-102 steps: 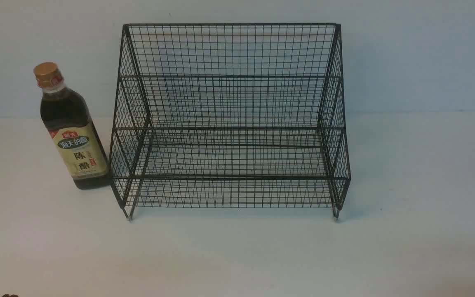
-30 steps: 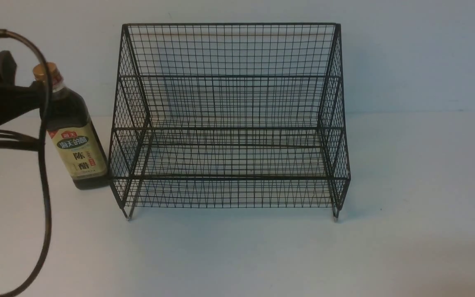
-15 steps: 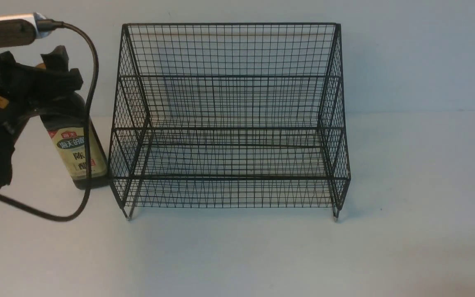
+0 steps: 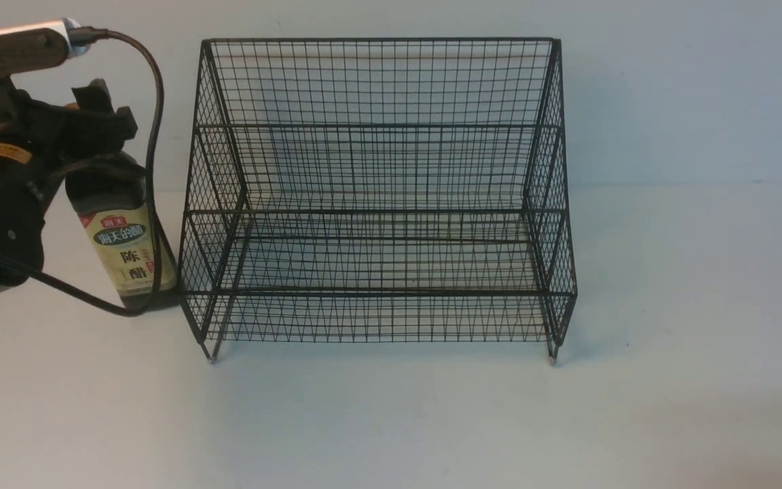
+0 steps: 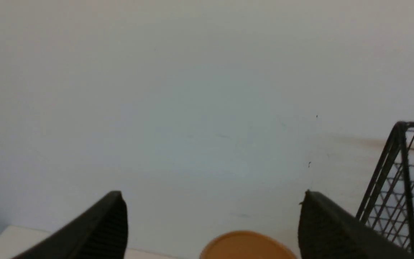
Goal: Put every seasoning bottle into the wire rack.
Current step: Use the left arm to grab the condiment bottle closest to it
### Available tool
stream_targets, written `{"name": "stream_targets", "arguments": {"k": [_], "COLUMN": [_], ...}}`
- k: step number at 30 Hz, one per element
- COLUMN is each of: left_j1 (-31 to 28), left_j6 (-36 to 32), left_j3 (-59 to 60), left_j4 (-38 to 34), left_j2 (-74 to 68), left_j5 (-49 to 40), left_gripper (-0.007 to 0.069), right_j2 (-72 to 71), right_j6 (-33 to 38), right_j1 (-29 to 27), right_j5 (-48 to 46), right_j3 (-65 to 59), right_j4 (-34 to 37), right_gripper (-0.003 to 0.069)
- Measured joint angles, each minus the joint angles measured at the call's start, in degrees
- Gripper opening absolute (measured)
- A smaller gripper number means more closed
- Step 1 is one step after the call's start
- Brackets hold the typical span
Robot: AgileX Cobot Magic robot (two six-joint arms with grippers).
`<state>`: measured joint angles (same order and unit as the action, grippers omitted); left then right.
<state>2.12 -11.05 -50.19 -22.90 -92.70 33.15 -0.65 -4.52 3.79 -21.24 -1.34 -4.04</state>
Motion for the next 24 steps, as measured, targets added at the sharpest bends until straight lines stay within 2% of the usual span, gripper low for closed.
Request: {"name": "stream_targets", "arguments": {"k": [6, 9, 10, 12, 15, 19, 24], "left_j1": [-0.38, -0.45, -0.45, -0.45, -0.65, -0.72, -1.5], "left_j6": [0.17, 0.36, 0.37, 0.42, -0.1, -0.1, -0.84], "left_j3": [-0.07, -0.18, -0.18, -0.18, -0.24, -0.28, 0.37], "left_j4": [0.17, 0.23, 0.23, 1.3, 2.52, 2.74, 3.52], "left_j2": [-4.8, -5.49, -5.56, -5.63, -5.34, -4.09, -0.19], "left_j5": [1.74, 2.77, 2.83, 2.9, 3.46, 2.22, -3.84], "left_gripper": [0.0582, 0.0554, 0.0534, 0.0412, 0.033, 0.0318, 0.0309], "right_j2": [0.0, 0.0, 0.0, 0.0, 0.0, 0.0, 0.0], "right_j6": [0.0, 0.0, 0.0, 0.0, 0.0, 0.0, 0.0], "right_j1": [0.0, 0.0, 0.0, 0.0, 0.0, 0.0, 0.0], "right_j5": [0.0, 0.0, 0.0, 0.0, 0.0, 0.0, 0.0], "right_j3": [0.0, 0.0, 0.0, 0.0, 0.0, 0.0, 0.0], "right_j4": [0.04, 0.04, 0.04, 0.04, 0.04, 0.04, 0.04], "right_gripper": [-0.0015, -0.0015, -0.0015, -0.0015, -0.0015, -0.0015, -0.0015]}}
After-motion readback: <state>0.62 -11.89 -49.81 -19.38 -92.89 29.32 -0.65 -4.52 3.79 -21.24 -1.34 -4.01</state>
